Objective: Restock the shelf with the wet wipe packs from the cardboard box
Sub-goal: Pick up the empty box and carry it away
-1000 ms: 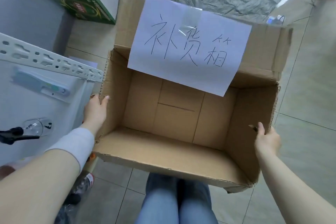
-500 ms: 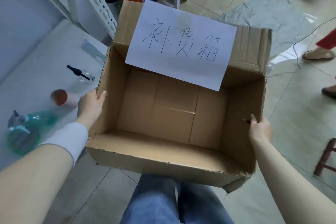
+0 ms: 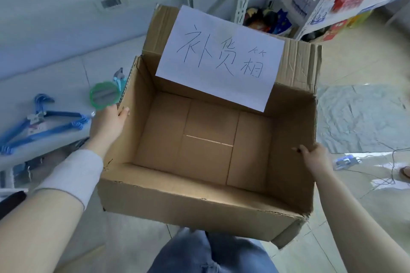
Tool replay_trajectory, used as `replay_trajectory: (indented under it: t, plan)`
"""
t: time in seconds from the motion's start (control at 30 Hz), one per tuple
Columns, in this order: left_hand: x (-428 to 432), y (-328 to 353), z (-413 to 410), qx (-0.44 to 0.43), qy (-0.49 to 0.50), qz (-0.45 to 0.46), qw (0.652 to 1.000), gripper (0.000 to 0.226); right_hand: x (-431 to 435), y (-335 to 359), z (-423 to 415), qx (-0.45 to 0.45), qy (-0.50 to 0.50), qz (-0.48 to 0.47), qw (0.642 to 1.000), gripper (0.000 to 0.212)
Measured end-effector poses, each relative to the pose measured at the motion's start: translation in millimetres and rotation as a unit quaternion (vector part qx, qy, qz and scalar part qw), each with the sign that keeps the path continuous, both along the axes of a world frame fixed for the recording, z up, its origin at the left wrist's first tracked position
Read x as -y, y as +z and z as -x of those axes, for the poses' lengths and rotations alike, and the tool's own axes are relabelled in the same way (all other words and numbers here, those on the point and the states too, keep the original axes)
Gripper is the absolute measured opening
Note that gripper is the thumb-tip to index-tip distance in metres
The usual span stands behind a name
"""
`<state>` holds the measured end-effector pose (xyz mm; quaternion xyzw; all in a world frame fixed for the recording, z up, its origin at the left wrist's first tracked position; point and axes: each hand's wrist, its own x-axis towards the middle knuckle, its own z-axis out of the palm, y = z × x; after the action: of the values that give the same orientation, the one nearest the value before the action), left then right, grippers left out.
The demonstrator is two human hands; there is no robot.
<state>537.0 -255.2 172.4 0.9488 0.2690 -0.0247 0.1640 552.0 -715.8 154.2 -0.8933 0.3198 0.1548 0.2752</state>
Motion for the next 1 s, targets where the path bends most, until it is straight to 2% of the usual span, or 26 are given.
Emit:
replay_trajectory:
  t: [0.2, 0.33, 0.47, 0.63, 0.77, 0.87, 1.0]
  plan:
    - [-49, 18, 119, 0.013, 0.153, 0.026, 0.988, 0.038, -72, 4, -15, 0.030, 0.143, -0.031, 0.989, 0.030]
    - [-54, 28, 186, 0.030, 0.260, 0.051, 0.964, 0.026, -119, 6, -32, 0.047, 0.248, -0.015, 0.967, 0.034]
    - [-38, 35, 248, 0.024, 0.366, 0.018, 0.930, 0.035, -163, 19, -44, 0.054, 0.342, -0.006, 0.938, 0.035]
    - [-5, 42, 310, 0.049, 0.465, 0.008, 0.884, 0.036, -217, 36, -52, 0.073, 0.447, -0.009, 0.892, 0.037]
    - [8, 49, 364, 0.041, 0.543, 0.009, 0.839, 0.033, -280, 50, -40, 0.081, 0.540, -0.021, 0.837, 0.033]
    - [8, 56, 404, 0.048, 0.602, -0.003, 0.797, 0.035, -340, 58, -14, 0.087, 0.605, -0.032, 0.791, 0.034]
    - [1, 61, 452, 0.058, 0.670, -0.010, 0.740, 0.038, -418, 64, 21, 0.096, 0.658, -0.036, 0.746, 0.042]
